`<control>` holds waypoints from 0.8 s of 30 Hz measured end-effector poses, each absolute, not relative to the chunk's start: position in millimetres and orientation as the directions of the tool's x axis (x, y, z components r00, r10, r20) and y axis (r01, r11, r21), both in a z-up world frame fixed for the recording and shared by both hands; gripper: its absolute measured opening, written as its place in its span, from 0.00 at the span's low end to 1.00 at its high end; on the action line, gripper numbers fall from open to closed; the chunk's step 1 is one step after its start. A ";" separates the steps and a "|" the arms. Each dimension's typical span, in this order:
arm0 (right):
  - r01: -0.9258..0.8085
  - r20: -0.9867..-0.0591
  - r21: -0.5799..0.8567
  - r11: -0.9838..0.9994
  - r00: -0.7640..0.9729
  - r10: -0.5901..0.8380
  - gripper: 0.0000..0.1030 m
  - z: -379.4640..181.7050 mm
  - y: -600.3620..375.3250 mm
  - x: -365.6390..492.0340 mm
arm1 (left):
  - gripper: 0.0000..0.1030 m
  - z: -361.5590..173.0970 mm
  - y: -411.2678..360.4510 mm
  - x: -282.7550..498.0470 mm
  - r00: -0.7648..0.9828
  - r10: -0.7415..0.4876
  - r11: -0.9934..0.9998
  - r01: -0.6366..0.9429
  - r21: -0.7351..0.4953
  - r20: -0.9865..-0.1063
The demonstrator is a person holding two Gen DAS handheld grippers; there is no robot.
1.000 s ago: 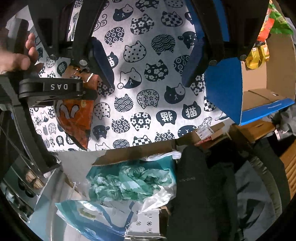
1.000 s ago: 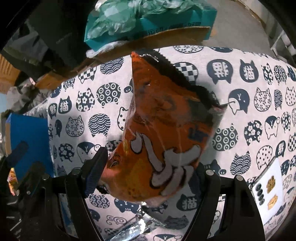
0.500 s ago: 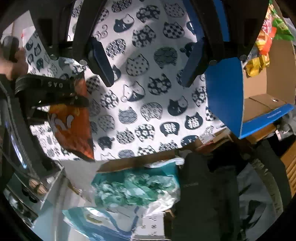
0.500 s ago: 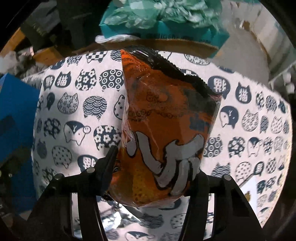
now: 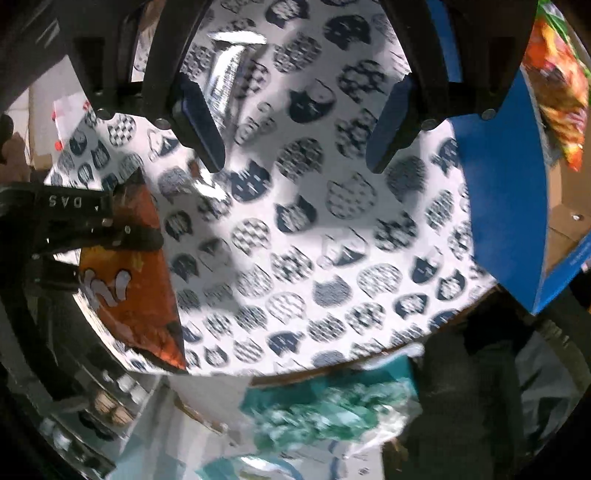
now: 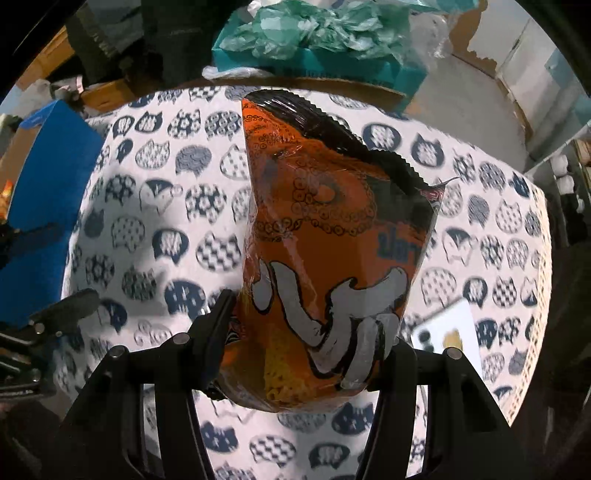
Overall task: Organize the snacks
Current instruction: 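Grasp the orange bag with the right tool while the left tool grasps the silver stick pack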
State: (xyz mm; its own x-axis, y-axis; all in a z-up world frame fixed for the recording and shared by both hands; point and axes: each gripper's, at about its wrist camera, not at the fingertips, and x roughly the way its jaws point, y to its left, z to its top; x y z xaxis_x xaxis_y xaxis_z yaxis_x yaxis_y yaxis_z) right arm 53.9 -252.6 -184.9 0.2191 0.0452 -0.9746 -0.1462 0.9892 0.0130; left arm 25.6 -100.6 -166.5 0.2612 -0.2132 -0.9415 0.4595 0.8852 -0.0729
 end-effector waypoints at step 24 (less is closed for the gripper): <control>-0.110 -0.974 0.061 0.992 0.213 0.083 0.54 -183.7 -278.6 13.0 | 0.69 -238.3 -144.9 -11.4 0.165 -0.169 0.852 0.520 -0.060 -0.972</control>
